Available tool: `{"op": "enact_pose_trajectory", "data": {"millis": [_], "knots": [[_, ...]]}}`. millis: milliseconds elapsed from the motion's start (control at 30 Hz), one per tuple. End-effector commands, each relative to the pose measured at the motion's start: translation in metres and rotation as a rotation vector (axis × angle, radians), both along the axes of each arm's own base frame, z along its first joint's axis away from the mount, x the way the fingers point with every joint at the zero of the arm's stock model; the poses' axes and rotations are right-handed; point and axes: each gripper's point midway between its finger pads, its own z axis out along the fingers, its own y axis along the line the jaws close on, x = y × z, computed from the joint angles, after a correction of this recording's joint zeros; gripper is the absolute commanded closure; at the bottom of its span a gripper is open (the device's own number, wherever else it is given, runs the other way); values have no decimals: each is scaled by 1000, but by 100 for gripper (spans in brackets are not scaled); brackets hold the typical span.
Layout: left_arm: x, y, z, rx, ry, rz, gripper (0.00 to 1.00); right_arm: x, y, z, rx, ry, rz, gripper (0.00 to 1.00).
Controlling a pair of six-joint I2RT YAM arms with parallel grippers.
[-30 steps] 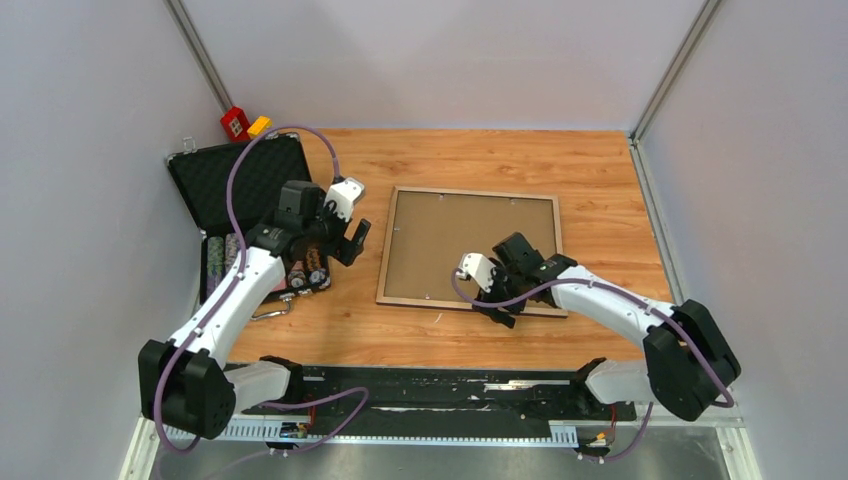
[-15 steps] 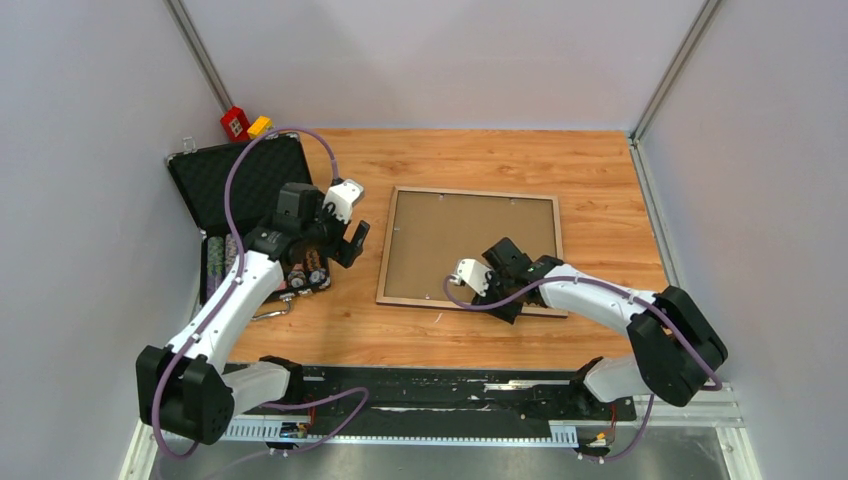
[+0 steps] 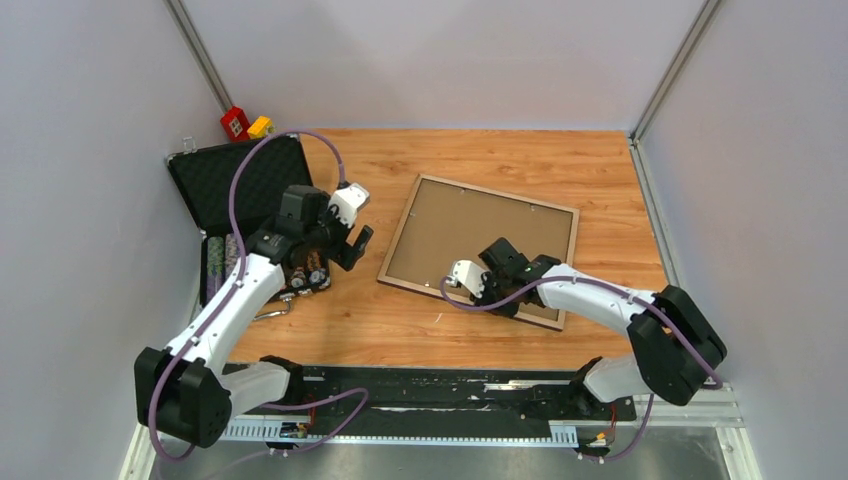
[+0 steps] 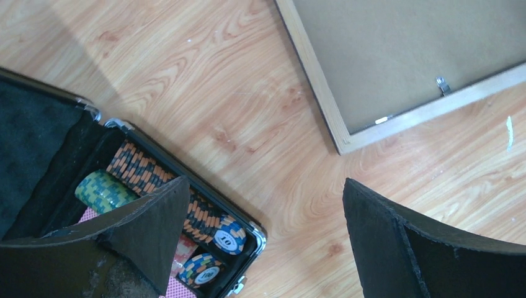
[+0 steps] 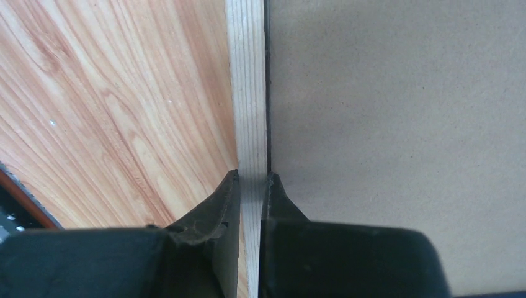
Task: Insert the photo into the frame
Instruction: Turn over the photo frame at the center of the board.
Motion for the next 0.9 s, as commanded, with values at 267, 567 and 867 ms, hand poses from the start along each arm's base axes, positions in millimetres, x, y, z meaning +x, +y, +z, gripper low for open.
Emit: {"op": "enact_pose_trajectory", "data": {"millis": [267,567,867], "knots": [[-12,-48,10,99,-146,-243,0,8,32,12,85,86,-26,100],[-17,-71,25,151,-275,-409,0,15,44,31,151,99,-34,100],[-27,-81,39,280,-458,-577,0,27,49,74,256,133,-64,100]]}}
